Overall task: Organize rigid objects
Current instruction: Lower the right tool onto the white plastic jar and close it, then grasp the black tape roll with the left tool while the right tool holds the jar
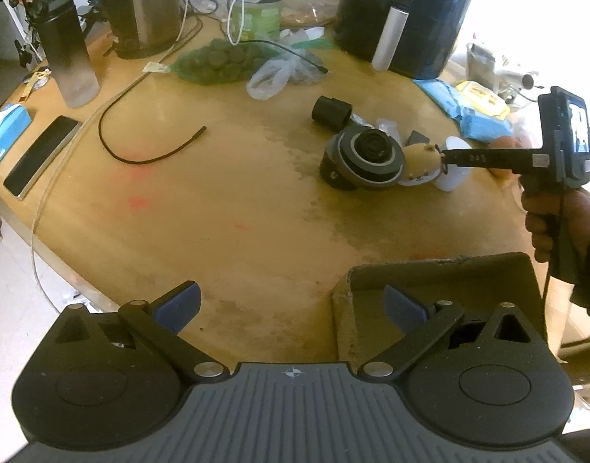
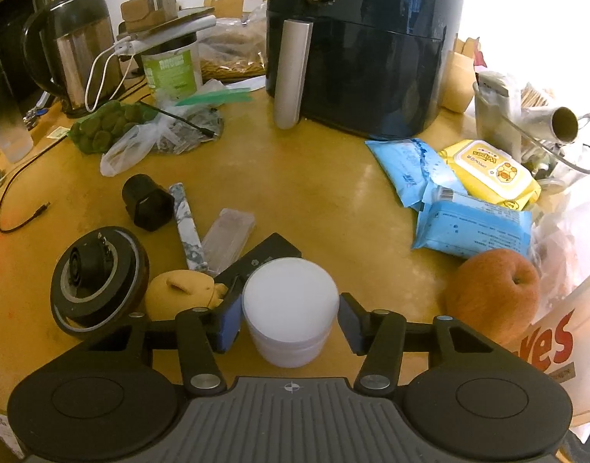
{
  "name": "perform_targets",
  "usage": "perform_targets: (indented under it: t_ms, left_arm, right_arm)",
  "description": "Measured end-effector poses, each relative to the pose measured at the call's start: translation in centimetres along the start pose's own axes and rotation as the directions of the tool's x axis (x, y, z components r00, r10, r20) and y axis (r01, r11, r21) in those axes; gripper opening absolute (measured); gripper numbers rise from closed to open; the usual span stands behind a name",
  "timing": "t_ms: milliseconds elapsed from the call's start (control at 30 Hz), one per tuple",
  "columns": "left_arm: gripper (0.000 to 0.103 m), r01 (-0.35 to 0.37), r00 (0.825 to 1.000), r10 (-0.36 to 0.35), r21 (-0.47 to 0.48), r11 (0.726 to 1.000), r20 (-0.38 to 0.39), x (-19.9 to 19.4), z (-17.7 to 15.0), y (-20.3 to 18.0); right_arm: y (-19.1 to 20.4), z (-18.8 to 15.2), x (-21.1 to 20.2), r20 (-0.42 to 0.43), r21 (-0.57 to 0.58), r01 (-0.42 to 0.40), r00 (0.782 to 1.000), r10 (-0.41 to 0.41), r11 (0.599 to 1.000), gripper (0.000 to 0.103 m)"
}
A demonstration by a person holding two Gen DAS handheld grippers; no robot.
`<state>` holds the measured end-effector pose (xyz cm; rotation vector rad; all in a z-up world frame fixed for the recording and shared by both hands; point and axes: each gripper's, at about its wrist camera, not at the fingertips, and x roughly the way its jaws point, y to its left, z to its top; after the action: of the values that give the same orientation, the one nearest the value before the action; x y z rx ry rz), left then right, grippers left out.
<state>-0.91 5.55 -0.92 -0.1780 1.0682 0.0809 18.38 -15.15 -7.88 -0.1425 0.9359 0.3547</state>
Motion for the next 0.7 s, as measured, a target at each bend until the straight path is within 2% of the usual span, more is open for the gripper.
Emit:
perform_targets:
  t_ms: [400, 700]
  left_arm:
    - [0.103, 0.046, 0.998, -0.052, 0.129, 0.991, 0.042, 0.6, 1.9, -1.5]
    - [0.103, 0.047, 0.992, -0.078, 0.285, 0.957, 0.098, 2.5, 4.1, -3.3]
  right_arm:
    - [-1.7, -0.3, -3.0, 0.017, 0.03, 0.015, 1.0, -0.016, 0.999, 0.056]
    - [-2.5, -1.3, -5.8, 0.021, 0.106, 0.029, 0.999, -0.031, 0.994, 0.056]
